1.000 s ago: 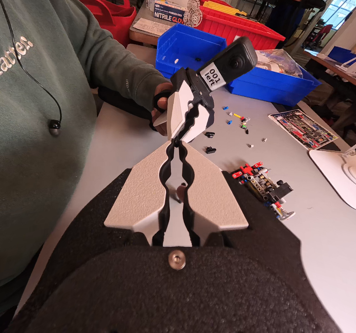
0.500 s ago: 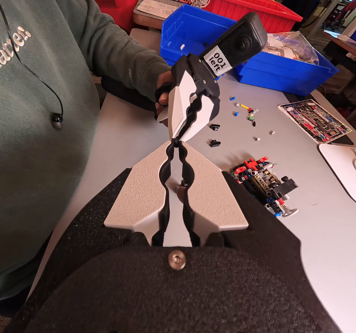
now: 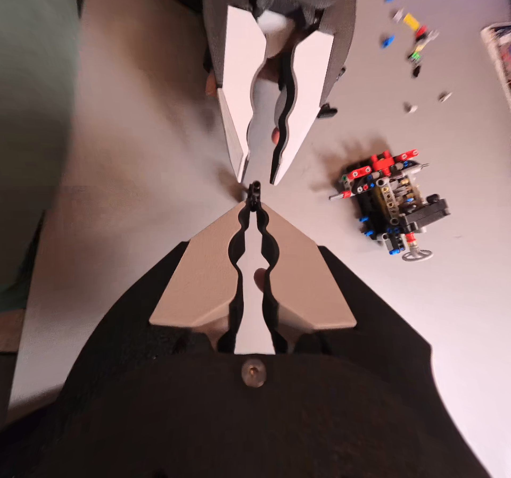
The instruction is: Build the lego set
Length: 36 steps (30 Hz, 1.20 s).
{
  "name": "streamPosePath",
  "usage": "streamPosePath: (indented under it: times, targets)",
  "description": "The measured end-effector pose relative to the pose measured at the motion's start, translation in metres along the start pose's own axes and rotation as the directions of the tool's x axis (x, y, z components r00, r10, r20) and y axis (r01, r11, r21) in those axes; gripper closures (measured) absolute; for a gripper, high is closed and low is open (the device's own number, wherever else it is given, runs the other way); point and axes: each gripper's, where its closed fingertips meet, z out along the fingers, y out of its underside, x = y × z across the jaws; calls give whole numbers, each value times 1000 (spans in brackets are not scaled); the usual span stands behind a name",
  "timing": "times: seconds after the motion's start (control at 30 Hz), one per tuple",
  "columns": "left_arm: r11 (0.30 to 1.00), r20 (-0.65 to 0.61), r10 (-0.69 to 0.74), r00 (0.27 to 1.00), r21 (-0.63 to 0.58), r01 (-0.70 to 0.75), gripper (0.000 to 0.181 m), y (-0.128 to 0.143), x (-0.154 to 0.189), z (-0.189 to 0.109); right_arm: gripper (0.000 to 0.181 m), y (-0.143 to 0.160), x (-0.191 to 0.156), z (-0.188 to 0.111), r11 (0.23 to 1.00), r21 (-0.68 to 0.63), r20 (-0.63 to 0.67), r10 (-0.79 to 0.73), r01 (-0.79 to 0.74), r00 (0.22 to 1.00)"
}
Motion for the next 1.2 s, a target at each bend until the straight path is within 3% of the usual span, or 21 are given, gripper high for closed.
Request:
streamPosePath:
  times: [0.23, 0.33, 0.63, 1.2]
  targets:
    - [994, 29, 58, 998, -97, -54, 167, 15, -3, 14, 179, 9, 5, 12, 988, -154, 61, -21, 30, 998]
    - [992, 31, 66, 997, -106, -62, 175, 16, -3, 16, 179, 10, 4, 15, 980, -194, 86, -36, 52, 996]
    - [992, 17, 73, 997, -106, -71, 175, 15, -2, 17, 179, 14, 2, 19, 939, -320, 155, -76, 122, 985]
    - [988, -156, 103, 982, -100, -120, 175, 15, 2, 19, 178, 14, -4, 18, 703, -489, 458, -297, 516, 838]
